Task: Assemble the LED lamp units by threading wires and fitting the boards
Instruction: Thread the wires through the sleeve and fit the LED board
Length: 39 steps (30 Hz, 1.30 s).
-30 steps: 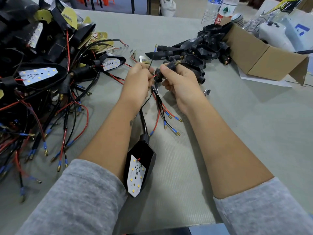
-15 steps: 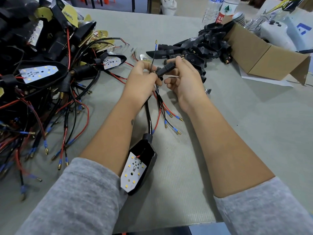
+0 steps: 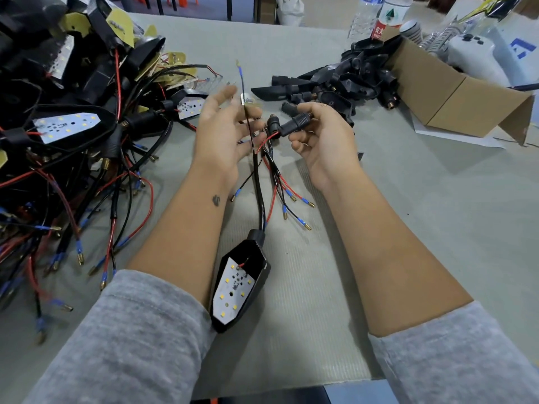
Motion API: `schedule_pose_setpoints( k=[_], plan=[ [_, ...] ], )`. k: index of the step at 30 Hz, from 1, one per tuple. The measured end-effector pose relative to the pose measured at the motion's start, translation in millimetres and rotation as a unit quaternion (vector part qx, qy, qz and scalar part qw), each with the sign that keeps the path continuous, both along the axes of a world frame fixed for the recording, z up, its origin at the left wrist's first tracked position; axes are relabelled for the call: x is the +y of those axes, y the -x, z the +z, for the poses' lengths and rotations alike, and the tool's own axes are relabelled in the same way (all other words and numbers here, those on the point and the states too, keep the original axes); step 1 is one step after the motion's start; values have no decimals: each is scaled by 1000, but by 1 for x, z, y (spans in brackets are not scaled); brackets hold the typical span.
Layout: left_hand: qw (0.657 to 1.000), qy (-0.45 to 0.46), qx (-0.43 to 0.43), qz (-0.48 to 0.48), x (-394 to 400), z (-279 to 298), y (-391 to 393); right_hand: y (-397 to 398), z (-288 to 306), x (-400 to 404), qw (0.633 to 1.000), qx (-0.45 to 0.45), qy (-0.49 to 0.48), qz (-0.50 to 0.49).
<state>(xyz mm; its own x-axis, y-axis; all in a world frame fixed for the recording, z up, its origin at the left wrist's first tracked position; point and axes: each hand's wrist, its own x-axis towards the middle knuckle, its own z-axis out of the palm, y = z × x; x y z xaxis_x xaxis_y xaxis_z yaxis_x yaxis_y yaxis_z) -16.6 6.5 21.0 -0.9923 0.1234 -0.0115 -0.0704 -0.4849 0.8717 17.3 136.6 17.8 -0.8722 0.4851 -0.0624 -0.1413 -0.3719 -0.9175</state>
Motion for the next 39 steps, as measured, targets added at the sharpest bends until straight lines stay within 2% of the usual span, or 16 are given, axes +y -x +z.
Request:
schedule_pose_setpoints(
  k=[5,11,15,19,22,24,26,34,39],
  plan=[
    [998,8,4,59,-2,1,-1,2,-3,1,1000,10,13,0],
    [981,169,59,78,2,-6,2,4,-5,2,1000,18,4,5],
    [976,195,70,71,8,-8,2,4,-5,2,1000,25,12,7],
    [987,129,49,84,9,-6,3,2,-3,3,998,36,45,12],
    [992,33,16,122,5,-4,6,1,-2,5,996,36,86,8],
    [992,-38,-17,117,0,-2,7,1,-1,7,994,33,99,5],
    [992,-64,-40,99,-3,-2,7,1,-1,7,995,32,93,5],
    [997,6,-28,78,-4,-2,7,1,-2,5,998,23,53,8],
    [984,172,39,31,2,-7,7,2,-1,5,998,25,57,-2]
  ],
)
